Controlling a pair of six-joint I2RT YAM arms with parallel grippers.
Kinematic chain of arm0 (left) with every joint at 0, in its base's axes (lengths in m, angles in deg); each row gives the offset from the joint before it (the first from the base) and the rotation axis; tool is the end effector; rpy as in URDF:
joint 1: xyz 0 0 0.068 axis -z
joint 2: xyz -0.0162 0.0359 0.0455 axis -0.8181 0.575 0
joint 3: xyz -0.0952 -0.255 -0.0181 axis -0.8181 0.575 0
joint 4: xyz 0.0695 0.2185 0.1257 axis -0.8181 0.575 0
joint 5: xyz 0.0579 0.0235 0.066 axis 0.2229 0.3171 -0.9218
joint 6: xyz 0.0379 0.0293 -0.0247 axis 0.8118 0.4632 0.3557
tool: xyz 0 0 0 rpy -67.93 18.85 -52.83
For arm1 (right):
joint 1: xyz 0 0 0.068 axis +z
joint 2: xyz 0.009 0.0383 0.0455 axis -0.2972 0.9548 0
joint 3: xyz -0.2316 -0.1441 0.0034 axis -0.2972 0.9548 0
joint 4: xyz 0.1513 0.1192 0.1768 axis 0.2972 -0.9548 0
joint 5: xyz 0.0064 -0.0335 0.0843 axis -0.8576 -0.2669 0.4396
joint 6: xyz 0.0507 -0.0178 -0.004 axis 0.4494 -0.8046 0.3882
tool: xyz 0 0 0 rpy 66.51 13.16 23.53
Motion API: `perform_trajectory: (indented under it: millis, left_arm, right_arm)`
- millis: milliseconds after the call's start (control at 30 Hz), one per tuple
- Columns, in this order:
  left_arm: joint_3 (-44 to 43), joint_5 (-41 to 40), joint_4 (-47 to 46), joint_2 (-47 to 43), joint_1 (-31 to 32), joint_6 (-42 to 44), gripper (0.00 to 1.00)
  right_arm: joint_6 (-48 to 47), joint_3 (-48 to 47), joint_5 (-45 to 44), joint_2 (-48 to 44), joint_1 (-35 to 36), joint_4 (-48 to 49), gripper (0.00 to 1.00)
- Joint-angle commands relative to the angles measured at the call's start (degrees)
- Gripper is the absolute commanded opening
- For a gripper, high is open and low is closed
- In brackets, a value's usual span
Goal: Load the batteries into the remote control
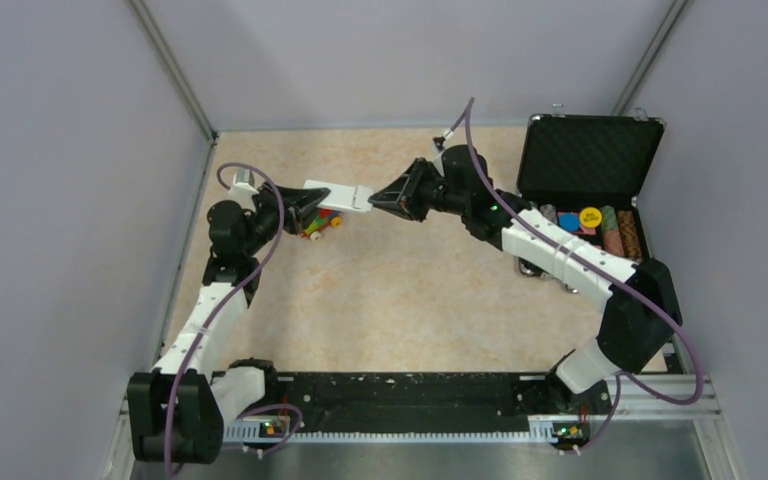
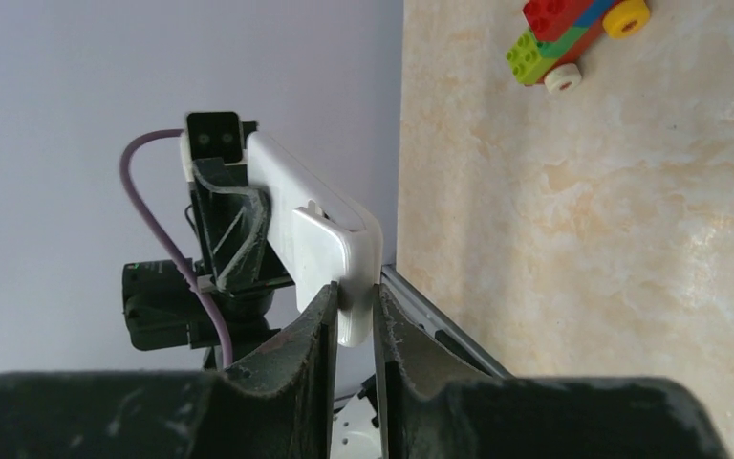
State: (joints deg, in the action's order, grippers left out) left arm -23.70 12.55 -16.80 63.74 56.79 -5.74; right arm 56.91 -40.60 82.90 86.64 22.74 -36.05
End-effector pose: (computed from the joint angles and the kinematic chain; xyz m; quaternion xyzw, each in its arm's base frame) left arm 0.2376 -0.0287 0.2964 -0.2850 0.6495 -0.6200 0.3355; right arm 0.2702 0.2418 0.3369 0.1232 0.7954 0.5511 0.2200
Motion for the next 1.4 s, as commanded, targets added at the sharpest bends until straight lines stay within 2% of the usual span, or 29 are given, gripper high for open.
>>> perform_trajectory:
  millis: [0,200,467,767,867,967,1167,1367]
  left_arm:
    - [-4.69,1.51,-5.13,-0.74,0.49,0.61,0.00]
    - [-5.20,1.36,-4.55,-0.84,0.48,1.36,0.00]
    - [-5.19,2.06,-5.13,-0.41,0.48,1.35,0.00]
    - [-5.34,2.16,-7.90,0.16,0.48,0.62,0.00]
    - [-5.20,2.55,-9.82,0.39,0.48,0.75,0.00]
    - [-5.01,3.05,-10.89,0.64,0.50,0.21,0.00]
    - [-5.03,2.97,-10.08,0.57,0.53,-1.47,0.00]
    - [-4.84,3.06,-10.53,0.48,0.48,-3.06,0.00]
  right_arm:
    - [-4.68,-2.23,-1.32,2.60,0.93,-8.09,0.18]
    - [-5.91,-3.48,-1.36,4.00,1.21,-9.76,0.20]
    - [-6.67,-4.30,-0.42,4.68,1.38,-7.43,0.32]
    - [-6.97,-4.38,0.14,5.13,1.45,-6.88,0.36]
    - [-7.34,-4.59,0.20,5.41,1.67,-6.33,0.42]
    - [-7.57,-4.31,0.66,5.58,1.85,-4.14,0.48]
    - [-5.60,-2.11,2.93,5.71,1.82,3.28,0.52]
    - [-4.25,0.54,3.92,5.36,1.78,9.21,0.51]
